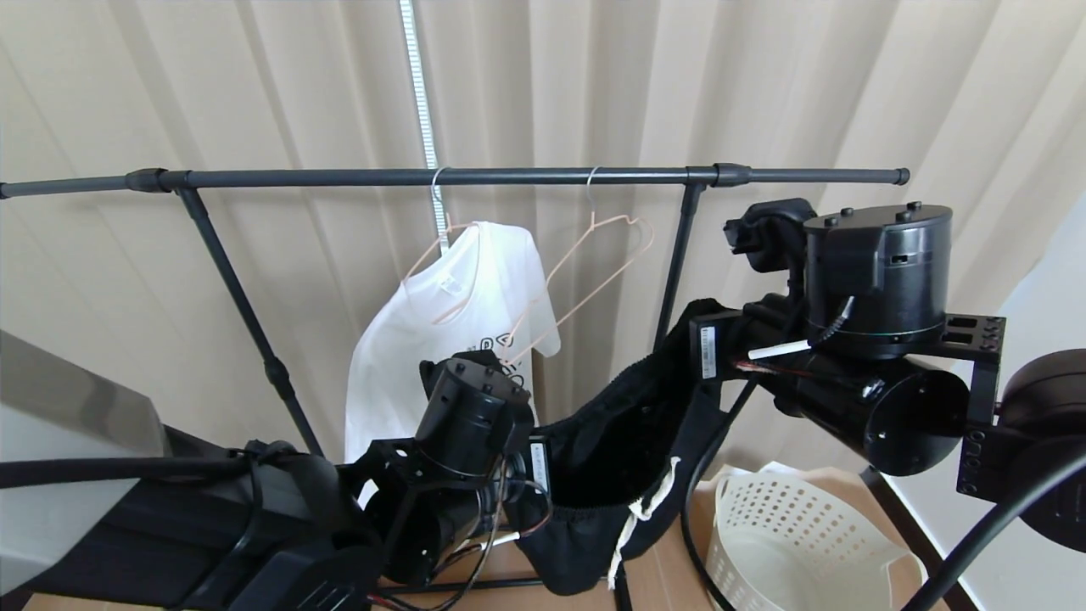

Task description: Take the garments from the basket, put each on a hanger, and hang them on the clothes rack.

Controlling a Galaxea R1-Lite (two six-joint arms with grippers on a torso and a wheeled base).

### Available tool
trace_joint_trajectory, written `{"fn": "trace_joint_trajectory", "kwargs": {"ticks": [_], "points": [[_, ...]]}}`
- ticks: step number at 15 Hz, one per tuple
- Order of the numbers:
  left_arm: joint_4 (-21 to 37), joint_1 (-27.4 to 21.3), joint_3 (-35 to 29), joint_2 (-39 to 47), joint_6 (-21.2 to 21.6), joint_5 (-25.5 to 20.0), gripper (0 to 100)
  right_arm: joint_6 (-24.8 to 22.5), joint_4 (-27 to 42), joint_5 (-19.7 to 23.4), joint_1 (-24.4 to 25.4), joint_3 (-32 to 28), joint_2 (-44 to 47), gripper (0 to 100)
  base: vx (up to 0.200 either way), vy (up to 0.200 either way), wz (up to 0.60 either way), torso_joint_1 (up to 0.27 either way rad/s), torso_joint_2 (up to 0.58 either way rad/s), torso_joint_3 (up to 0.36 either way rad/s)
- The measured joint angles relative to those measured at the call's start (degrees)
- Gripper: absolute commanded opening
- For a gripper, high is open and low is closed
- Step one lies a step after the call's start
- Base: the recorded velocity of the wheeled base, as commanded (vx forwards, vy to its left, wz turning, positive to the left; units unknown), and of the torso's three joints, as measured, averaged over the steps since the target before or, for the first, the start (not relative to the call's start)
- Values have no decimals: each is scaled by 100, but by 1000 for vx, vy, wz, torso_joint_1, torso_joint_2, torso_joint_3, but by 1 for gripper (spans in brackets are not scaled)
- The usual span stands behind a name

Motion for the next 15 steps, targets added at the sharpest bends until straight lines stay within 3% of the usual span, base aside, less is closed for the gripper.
{"fn": "trace_joint_trajectory", "kwargs": {"ticks": [4, 7, 9, 11, 15], "points": [[13, 223, -38, -446, 756, -20, 0, -791, 160, -141, 32, 369, -24, 0, 0, 0, 0, 0, 0, 0], [106, 378, -177, -650, 1301, -16, 0, -1398, 816, -90, 93, 491, -129, 0, 0, 0, 0, 0, 0, 0], [134, 505, -272, -722, 1508, -2, 0, -1983, 1017, 435, -10, 480, -210, 0, 0, 0, 0, 0, 0, 0], [279, 590, -418, -763, 1579, 2, 0, -2052, 1037, 855, -137, 507, -315, 0, 0, 0, 0, 0, 0, 0], [379, 739, -556, -956, 1640, -41, 0, -1833, 1015, 901, -428, 433, -557, 0, 0, 0, 0, 0, 0, 0]]}}
